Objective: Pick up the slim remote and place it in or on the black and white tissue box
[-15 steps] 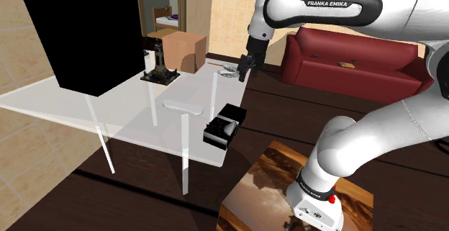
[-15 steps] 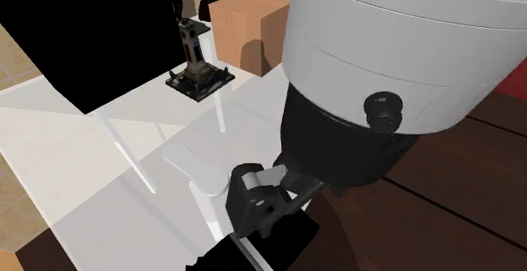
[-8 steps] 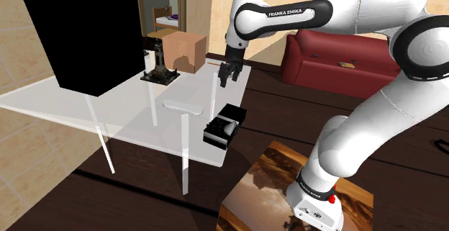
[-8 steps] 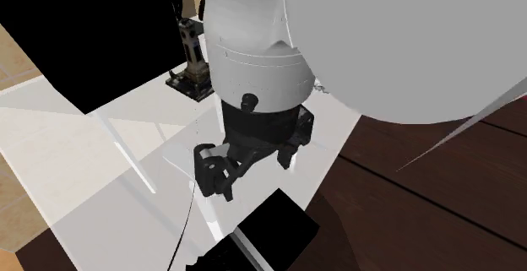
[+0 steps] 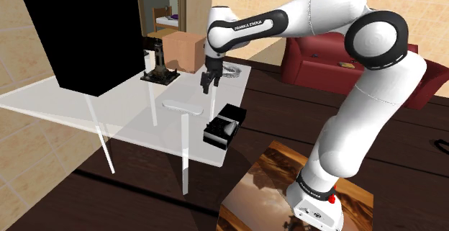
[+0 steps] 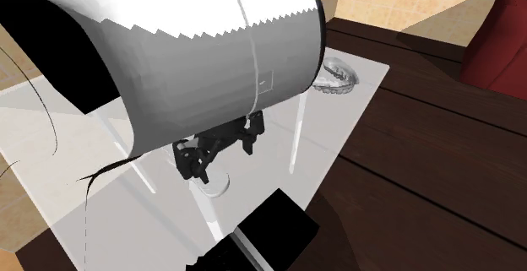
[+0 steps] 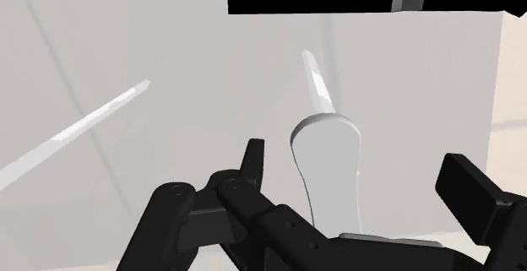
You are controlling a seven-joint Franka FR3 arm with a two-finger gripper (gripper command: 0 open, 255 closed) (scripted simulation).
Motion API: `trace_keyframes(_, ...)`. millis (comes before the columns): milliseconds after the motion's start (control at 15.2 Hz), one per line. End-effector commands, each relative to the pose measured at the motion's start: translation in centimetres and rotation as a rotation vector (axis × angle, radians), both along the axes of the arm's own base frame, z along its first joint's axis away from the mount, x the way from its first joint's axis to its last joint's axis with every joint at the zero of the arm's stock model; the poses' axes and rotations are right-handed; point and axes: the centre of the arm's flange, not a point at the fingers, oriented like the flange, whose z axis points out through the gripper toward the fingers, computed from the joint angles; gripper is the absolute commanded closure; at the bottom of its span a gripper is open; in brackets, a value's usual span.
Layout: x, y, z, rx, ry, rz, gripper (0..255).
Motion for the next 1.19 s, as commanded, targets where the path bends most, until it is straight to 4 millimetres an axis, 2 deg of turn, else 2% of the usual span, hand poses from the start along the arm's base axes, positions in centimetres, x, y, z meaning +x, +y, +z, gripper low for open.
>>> trace_keyframes(0, 2.4, 1.1, -1.6, -0.006, 0.003, 0.033, 0)
trace_keyframes(726, 13.3, 6.5, -9.8, -0.043, 0.019, 0.203, 0)
trace_keyframes(1122, 13.3, 6.4, -12.9, -0.043, 0.019, 0.203, 0)
